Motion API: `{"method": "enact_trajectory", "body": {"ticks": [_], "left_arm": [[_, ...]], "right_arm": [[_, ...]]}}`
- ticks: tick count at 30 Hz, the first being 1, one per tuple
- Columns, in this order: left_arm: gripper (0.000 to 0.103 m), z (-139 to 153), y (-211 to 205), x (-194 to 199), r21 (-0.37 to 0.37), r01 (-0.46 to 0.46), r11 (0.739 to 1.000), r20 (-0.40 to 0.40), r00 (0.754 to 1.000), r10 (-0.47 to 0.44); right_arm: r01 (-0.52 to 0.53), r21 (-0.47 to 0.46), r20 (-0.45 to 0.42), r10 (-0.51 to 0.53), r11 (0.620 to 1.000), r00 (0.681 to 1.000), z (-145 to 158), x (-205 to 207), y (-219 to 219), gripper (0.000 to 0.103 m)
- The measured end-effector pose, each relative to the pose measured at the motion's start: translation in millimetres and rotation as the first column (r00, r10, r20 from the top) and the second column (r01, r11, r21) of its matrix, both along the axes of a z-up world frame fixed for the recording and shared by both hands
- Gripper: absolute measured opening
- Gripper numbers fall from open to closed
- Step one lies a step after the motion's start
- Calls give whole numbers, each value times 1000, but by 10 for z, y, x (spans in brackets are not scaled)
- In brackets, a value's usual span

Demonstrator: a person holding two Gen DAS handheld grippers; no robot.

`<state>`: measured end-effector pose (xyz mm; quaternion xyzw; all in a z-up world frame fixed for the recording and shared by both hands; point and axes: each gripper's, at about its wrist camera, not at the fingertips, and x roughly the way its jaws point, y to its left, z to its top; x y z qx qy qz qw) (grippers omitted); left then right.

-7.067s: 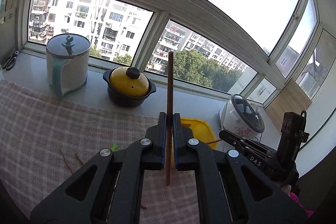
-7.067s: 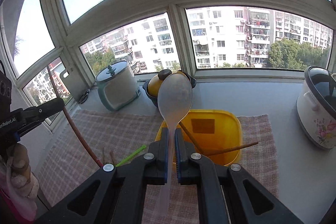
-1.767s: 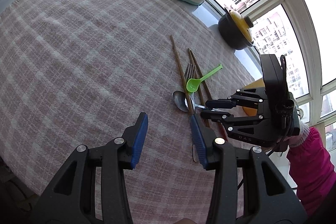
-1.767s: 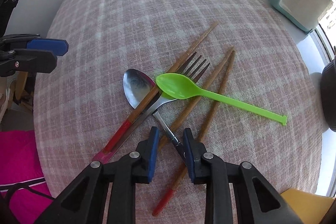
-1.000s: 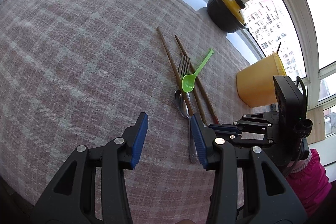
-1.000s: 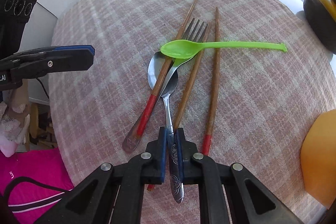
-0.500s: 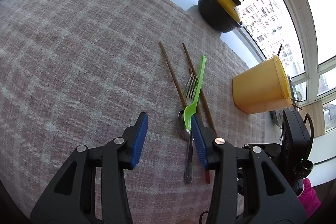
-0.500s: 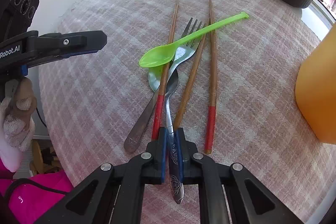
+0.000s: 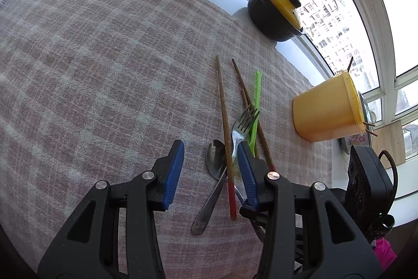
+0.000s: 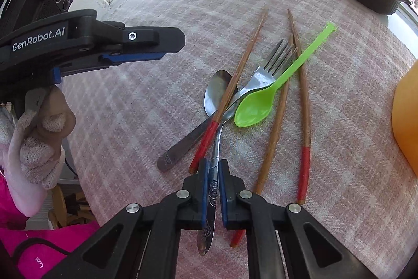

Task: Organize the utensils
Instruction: 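Close the right tool on a red-tipped chopstick while the left tool grasps the metal fork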

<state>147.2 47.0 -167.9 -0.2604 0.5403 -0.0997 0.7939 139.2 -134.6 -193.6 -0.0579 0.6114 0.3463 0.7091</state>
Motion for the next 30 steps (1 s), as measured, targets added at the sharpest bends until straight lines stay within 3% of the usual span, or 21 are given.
{"method": "enact_trajectory", "body": {"ticks": [3,7,16,22,24,27,30], "left_arm": [[43,-36,63,-45,0,-2,1000,-10,1000,2],[41,-72,68,-94,1,19,1000,-16,1000,-19],[27,-86,-138,-199,25,131,991,-14,991,-131],[22,-41,-295,-236,34,195,980,3,981,-196],[22,-45,-375,-234,52,218,975,6,976,-219],[22,-82,-470,-198,67,242,968,-4,970,-243],[22,-98,-566,-151,100,265,959,-6,964,-266]], "right_arm": [[-36,40,-20,37,999,999,9,-44,174,12],[-47,12,13,46,999,999,38,-87,296,19],[94,82,-32,-91,992,995,59,114,39,20],[151,57,-56,-148,987,987,-55,275,22,20],[159,38,-62,-156,987,986,-113,293,-13,20],[170,25,-66,-168,985,983,-152,331,-46,7],[188,5,-57,-187,982,981,-150,343,-128,5]]}}
